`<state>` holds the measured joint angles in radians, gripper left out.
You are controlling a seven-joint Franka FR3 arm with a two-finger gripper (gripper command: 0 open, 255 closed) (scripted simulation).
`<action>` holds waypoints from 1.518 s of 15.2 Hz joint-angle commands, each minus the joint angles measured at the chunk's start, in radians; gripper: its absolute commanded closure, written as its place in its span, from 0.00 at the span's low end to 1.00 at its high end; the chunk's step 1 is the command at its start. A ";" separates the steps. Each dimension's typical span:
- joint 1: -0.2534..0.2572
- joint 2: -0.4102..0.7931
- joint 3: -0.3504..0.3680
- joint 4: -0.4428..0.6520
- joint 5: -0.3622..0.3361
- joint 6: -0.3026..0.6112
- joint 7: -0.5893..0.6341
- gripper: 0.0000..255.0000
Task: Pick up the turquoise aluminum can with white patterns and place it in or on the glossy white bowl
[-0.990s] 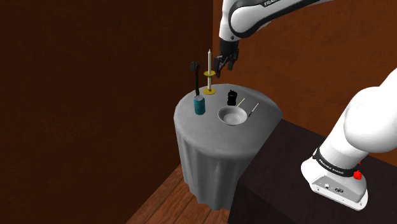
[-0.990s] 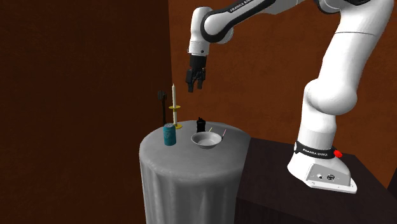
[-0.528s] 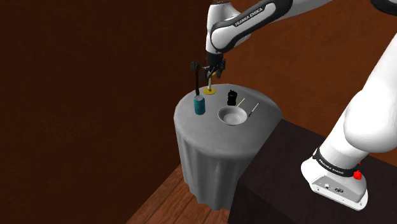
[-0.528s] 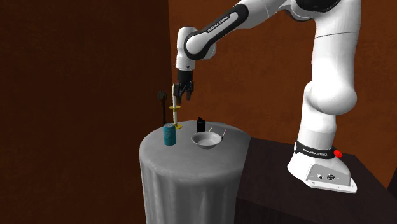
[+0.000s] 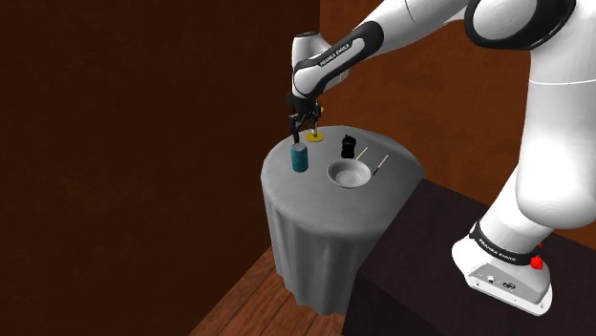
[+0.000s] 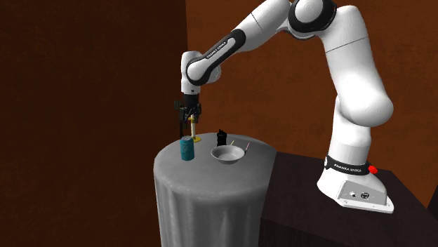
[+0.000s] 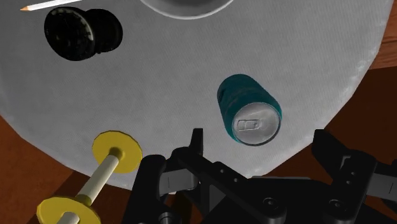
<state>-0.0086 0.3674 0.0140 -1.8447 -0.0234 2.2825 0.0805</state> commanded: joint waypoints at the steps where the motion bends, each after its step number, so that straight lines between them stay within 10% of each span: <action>1: 0.001 0.087 0.001 0.076 0.001 0.004 0.001 0.00; 19: 0.001 0.261 0.000 0.182 0.002 0.063 0.000 0.00; 20: 0.001 0.261 0.000 0.182 0.002 0.063 0.000 1.00; 23: 0.000 0.260 0.000 0.182 0.003 0.062 0.000 1.00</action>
<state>-0.0080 0.6267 0.0139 -1.6613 -0.0208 2.3452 0.0803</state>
